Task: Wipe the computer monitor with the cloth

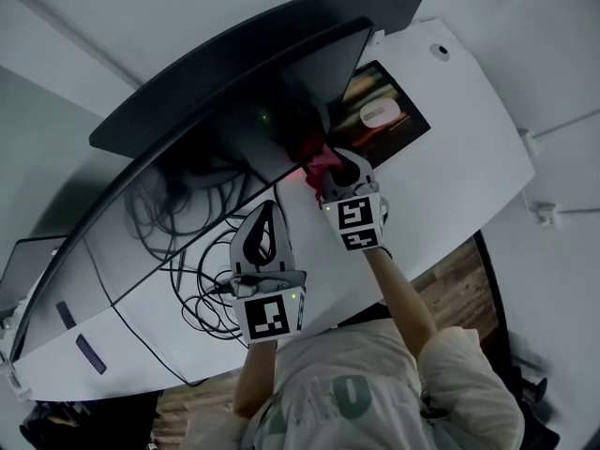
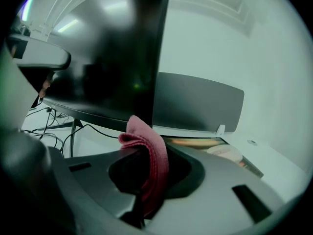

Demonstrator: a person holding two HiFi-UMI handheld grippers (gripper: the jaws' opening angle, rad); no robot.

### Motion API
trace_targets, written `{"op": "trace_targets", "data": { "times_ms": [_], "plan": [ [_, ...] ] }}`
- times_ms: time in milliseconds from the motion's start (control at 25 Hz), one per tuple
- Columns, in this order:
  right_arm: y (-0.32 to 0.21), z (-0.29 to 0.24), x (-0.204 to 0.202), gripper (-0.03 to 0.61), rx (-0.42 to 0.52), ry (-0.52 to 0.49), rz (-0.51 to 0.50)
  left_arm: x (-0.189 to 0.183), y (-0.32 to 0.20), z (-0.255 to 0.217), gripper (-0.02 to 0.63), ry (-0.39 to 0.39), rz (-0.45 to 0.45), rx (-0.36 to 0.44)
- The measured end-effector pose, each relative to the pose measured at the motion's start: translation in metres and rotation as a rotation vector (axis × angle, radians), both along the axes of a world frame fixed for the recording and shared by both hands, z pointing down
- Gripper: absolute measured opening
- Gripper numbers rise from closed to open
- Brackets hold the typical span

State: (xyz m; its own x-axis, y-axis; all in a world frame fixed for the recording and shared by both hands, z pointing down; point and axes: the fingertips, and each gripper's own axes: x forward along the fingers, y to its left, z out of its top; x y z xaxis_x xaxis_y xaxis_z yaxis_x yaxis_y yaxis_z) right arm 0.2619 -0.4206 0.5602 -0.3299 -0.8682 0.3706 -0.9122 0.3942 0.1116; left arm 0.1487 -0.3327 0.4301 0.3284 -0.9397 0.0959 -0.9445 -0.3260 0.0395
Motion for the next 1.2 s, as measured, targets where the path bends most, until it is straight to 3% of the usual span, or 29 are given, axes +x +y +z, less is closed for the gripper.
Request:
{"op": "trace_targets", "data": {
  "times_ms": [240, 400, 480, 760, 1200],
  "plan": [
    [-0.007, -0.004, 0.021, 0.054, 0.01, -0.035, 0.042, 0.006, 0.003, 0.004, 0.015, -0.03, 0.02, -0.007],
    [-0.018, -0.016, 0.06, 0.054, -0.001, -0.249, 0.188, 0.002, 0.003, 0.008, 0.015, -0.013, 0.015, -0.024],
    [-0.019, -0.018, 0.068, 0.054, -0.009, -0.309, 0.215, 0.002, 0.003, 0.007, 0.015, -0.002, 0.01, -0.025],
    [-0.009, -0.02, 0.028, 0.054, -0.032, -0.352, 0.054, 0.008, 0.002, 0.005, 0.015, -0.012, 0.008, -0.017],
    [0.0, -0.019, 0.008, 0.054, -0.029, -0.242, -0.062, 0.007, 0.008, 0.003, 0.015, 0.005, 0.005, -0.006]
  ]
}}
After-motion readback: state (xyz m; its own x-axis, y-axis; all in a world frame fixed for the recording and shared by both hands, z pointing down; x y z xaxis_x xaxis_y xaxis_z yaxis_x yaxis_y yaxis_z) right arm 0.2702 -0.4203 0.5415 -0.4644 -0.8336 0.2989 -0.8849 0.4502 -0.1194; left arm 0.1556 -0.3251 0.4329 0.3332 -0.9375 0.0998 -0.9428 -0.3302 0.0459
